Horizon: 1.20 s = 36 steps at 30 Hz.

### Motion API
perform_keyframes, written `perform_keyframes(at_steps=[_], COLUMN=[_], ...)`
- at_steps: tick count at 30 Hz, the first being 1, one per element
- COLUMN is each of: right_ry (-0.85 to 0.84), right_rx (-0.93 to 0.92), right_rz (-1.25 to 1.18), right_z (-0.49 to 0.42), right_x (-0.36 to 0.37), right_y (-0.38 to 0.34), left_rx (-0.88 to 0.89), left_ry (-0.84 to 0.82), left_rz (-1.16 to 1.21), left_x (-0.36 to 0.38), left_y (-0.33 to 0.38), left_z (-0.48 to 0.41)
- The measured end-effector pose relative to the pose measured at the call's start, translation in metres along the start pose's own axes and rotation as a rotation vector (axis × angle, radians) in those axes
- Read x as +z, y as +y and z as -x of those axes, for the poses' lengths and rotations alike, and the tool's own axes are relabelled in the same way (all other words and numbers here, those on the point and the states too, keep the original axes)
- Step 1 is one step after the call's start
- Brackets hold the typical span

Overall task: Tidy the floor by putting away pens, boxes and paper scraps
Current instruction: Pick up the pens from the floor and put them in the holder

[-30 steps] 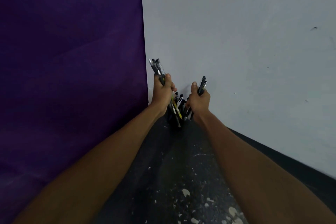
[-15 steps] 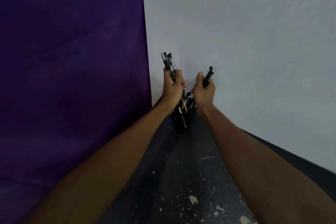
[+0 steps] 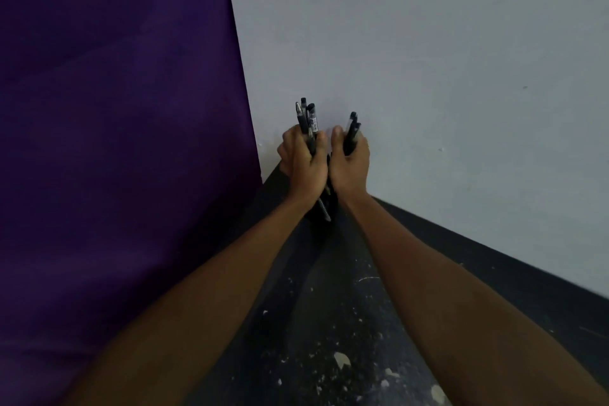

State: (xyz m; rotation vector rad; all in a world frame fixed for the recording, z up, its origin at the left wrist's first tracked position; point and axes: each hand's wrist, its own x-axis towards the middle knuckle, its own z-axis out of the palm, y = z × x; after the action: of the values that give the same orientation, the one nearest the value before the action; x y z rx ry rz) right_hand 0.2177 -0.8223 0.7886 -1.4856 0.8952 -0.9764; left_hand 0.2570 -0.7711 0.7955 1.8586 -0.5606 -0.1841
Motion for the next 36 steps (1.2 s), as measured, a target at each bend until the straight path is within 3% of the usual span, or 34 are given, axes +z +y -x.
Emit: perform_keyframes(at_steps=[9,14,24,30,36], right_ry=[0.035,-0.06,-0.049,-0.066,-0.184], right_rx=[0.085,0.126,0.13,0.023,-0.045], right_rz=[0.223,-0.022,-0.178,-0.034,0.184], right_z=[0.007,0.012,0.013,0.009,0.006], right_x=[-0.003,-0.01,-0.011,-0.003,-0.004], right_y=[0.012,0.016,0.001,-0.004,-0.001], left_rx=[0.056,-0.148,-0.149,-0.13,-0.121], left_ry=[-0.058,-0.159,-0.224,-0.325,-0.259], left_rz=[0.178,0.409,0.515,0.467,0.421], left_x=[0.003,-0.007,-0.02,-0.019,-0.015], left_y=[-0.011,-0.01,0.007,0.014,0.003], left_z=[0.006,0.011,-0.001,-0.005,-0.005])
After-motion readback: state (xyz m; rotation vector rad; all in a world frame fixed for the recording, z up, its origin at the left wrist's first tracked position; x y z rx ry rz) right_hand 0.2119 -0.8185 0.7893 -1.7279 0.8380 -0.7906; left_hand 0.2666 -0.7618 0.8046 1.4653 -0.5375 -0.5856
